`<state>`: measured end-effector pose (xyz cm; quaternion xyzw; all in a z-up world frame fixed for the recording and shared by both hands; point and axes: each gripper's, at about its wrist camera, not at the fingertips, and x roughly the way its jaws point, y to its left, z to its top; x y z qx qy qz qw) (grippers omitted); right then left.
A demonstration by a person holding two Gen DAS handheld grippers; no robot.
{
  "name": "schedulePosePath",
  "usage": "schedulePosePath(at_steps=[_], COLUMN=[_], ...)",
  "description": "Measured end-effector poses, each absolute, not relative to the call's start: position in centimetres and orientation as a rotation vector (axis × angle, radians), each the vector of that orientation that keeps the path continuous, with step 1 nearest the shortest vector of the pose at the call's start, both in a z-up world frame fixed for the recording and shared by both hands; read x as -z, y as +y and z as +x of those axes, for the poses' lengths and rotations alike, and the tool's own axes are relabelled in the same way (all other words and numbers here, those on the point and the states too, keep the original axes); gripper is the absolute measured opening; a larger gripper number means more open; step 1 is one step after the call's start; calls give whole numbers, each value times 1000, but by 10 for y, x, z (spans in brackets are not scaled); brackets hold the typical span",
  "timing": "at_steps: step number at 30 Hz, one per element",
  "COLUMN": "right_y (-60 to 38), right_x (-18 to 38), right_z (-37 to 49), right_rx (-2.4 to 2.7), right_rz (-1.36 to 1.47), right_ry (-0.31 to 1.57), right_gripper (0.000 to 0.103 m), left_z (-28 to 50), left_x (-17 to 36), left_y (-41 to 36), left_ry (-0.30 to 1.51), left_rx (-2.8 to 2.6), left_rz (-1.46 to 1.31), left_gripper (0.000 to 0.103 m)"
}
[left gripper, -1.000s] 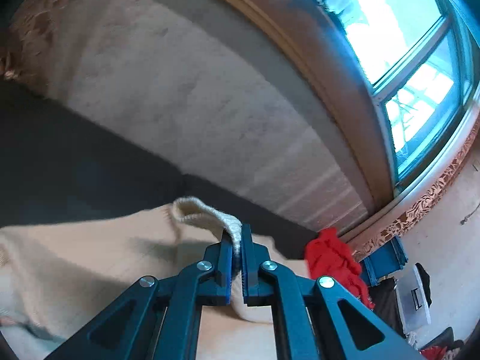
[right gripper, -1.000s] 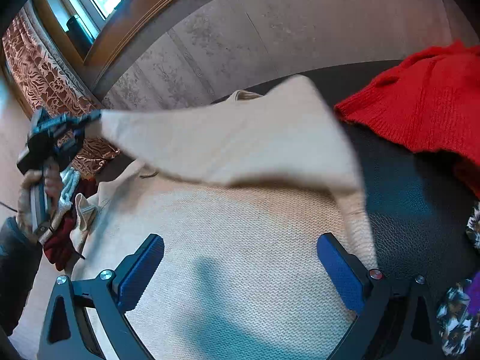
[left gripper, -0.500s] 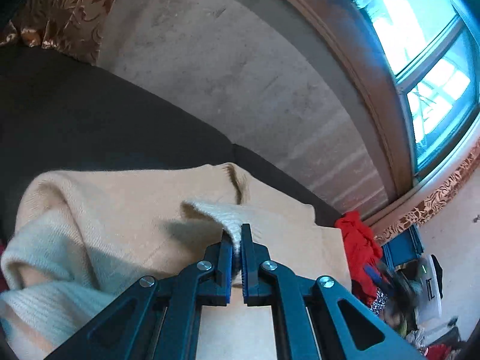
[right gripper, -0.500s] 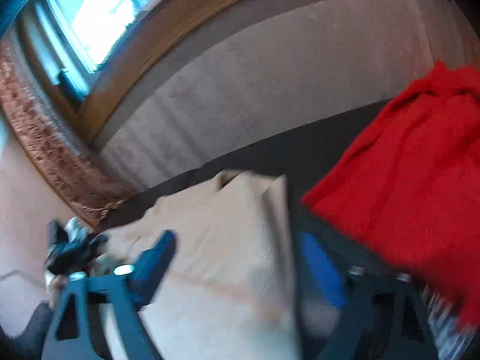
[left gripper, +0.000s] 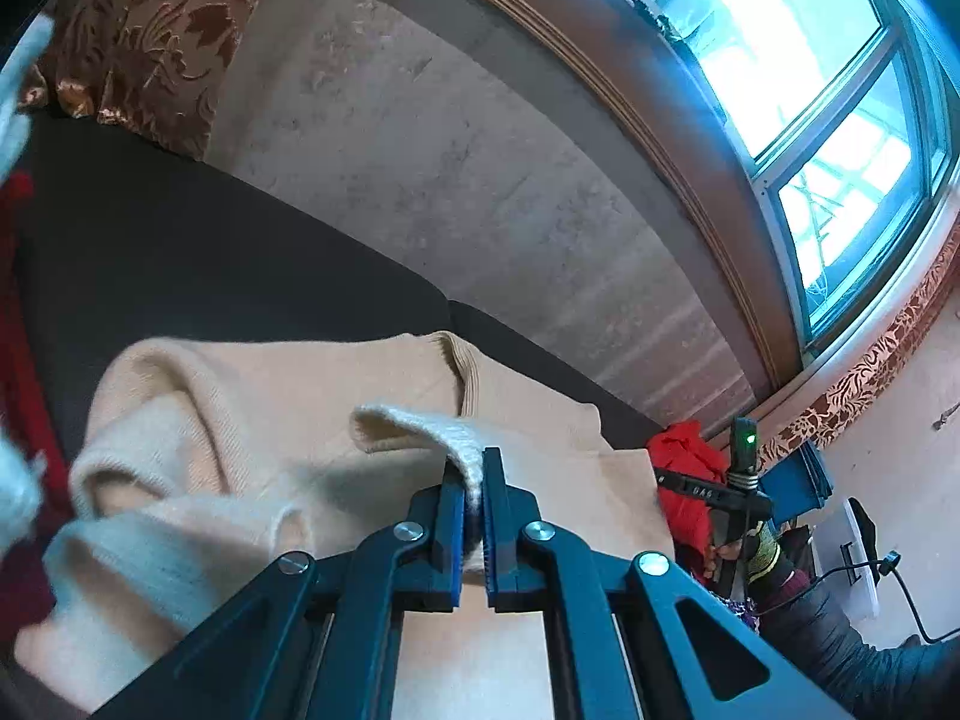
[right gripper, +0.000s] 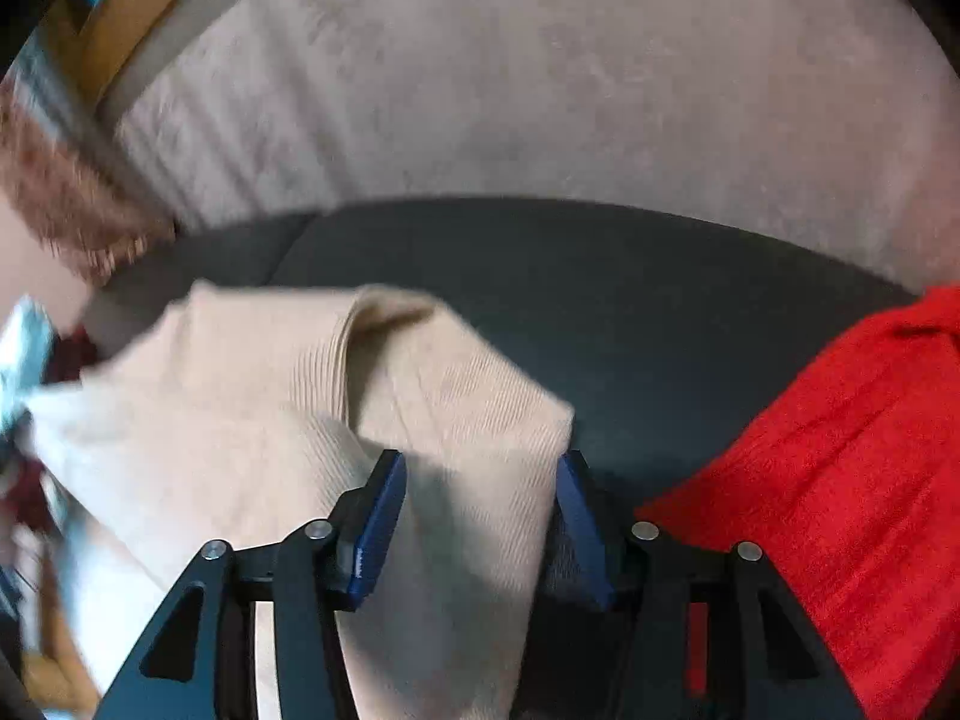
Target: Fold clothes
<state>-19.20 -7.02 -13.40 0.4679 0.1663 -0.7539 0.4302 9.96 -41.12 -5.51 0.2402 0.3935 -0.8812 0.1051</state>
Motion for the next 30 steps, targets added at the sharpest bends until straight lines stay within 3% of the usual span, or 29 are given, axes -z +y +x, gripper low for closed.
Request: schedulePosePath(at_steps=[3, 9, 10, 12, 14, 15, 16, 22, 25, 26, 28, 30], right_y=[-65, -62, -66, -72, -76, -75, -73, -53, -30, -20, 3, 30], right_x=[144, 164, 167, 172, 173, 170, 167, 153, 144, 145, 149, 149], right_z=[-183, -183, -182, -175, -167, -165, -163, -160, -178, -190, -214, -229], right_rx=[1857, 1816, 1808, 1802, 1814, 1819, 1829, 1917, 1998, 2056, 2175, 2213], right_rz=[1177, 1238, 1235, 1201, 1154, 1134, 1114, 1033, 1039, 1064, 1132, 1158], right_ry=[432, 399, 420, 474, 539, 533, 524, 465, 322, 274, 174, 15], right_gripper=[69, 78, 85, 89, 78, 53, 17, 17, 16, 17, 31, 30], left_z=[105, 108, 109, 110, 111, 112, 111, 107, 101, 99, 95, 92], left_x=[56, 59, 60, 61, 62, 62, 60, 50, 41, 38, 33, 29], left_y=[-407, -400, -399, -397, -395, -393, -393, -388, -386, -386, -385, -385], left_ry=[1163, 1171, 1172, 1175, 1177, 1178, 1173, 1131, 1103, 1099, 1092, 1079], left_rx=[2596, 2598, 2598, 2599, 2600, 2600, 2603, 2626, 2660, 2669, 2687, 2701], left_rz=[715, 737, 741, 749, 756, 760, 759, 762, 757, 750, 735, 730], left_gripper=[3, 3, 3, 3, 3, 3, 3, 3, 3, 3, 3, 3])
